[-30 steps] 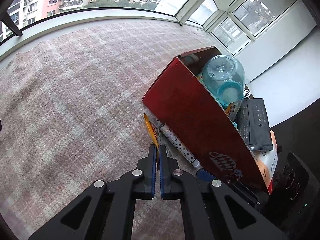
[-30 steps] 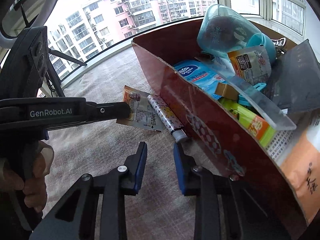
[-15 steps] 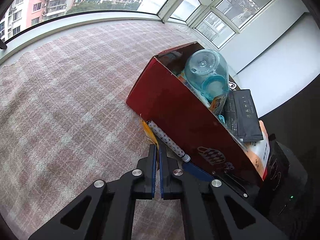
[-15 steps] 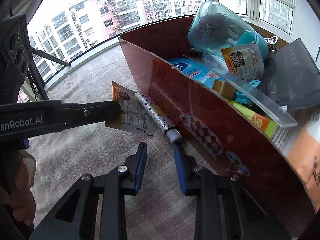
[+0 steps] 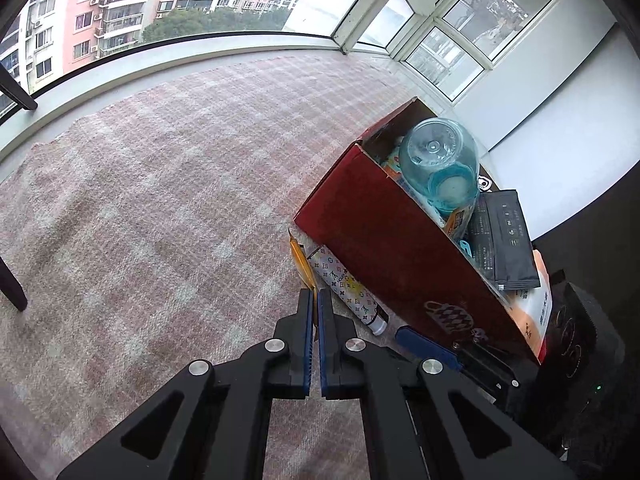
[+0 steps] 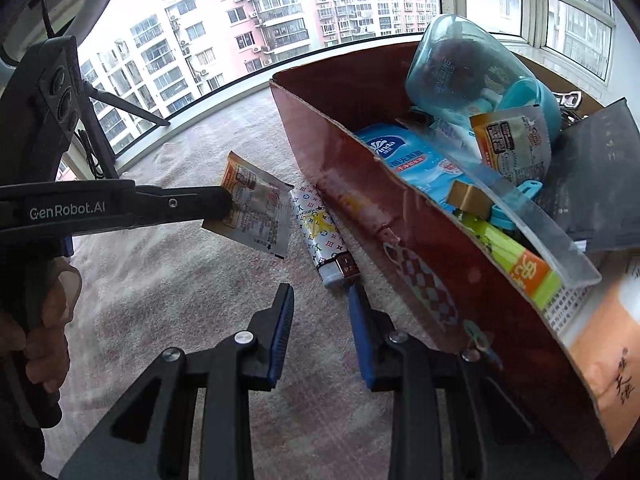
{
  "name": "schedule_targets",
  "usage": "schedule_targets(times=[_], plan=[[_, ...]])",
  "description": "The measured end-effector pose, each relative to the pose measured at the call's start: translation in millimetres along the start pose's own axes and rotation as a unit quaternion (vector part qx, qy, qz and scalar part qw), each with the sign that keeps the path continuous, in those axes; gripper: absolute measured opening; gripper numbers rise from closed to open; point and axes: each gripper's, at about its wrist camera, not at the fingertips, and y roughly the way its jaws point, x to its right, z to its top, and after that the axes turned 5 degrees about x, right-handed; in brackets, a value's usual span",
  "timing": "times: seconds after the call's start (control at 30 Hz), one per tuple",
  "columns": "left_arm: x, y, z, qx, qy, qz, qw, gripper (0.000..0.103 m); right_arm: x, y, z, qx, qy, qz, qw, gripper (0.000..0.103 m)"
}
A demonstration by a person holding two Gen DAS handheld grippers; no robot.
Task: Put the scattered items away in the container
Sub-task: 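Grasp the white patterned lighter with the right gripper while the left holds the snack packet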
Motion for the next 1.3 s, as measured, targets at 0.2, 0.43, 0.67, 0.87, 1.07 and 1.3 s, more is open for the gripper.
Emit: schedule_targets(times=[0.2, 0.43, 0.67, 0.87, 1.07, 1.3], plan=[[-17.5, -18.3, -7.1, 0.001, -0.013, 0.000, 0.9999, 0.002, -14.4, 13.3, 7.5, 0.004, -0.016, -0.016, 1.000, 0.033], [-64.0, 14.6, 11.3, -0.001, -0.014, 0.007, 0.9999, 0.002, -18.4, 26.9, 12.9, -0.017, -0.017, 0.011, 1.000, 0.036], [-65.8, 20.1, 16.8, -0.003, -0.016, 0.010, 0.9998, 0.002, -19.7, 31.2, 15.3, -0.009, -0.011, 0.008, 1.000, 0.029], [-65.0, 15.7, 15.3, 0.000, -0.016, 0.015, 0.9998, 0.001, -4.8, 29.7, 16.4, -0.026, 0.021, 0.025, 0.999, 0.004], [-64.9, 8.5, 14.4, 0.003, -0.013, 0.014, 0.9998, 0.001, -13.4, 28.9, 17.7, -0.008, 0.010, -0.009, 1.000, 0.016], [-71.3, 2.4, 11.0, 0.008, -0.007, 0.022, 0.9997, 0.002, -34.0, 40.0, 17.4, 0.005, -0.035, -0.009, 0.999, 0.036]])
